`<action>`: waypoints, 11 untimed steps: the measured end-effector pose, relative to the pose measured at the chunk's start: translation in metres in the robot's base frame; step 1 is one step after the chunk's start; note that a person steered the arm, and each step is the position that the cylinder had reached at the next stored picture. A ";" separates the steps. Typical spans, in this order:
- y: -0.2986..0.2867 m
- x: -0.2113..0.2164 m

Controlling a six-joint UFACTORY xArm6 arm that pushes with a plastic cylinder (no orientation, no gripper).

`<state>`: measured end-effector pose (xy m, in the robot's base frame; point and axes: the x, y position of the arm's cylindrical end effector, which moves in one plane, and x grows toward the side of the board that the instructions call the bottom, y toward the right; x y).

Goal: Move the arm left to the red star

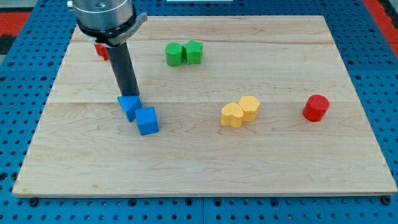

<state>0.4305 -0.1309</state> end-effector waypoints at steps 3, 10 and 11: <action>0.000 0.017; -0.126 -0.081; -0.126 -0.081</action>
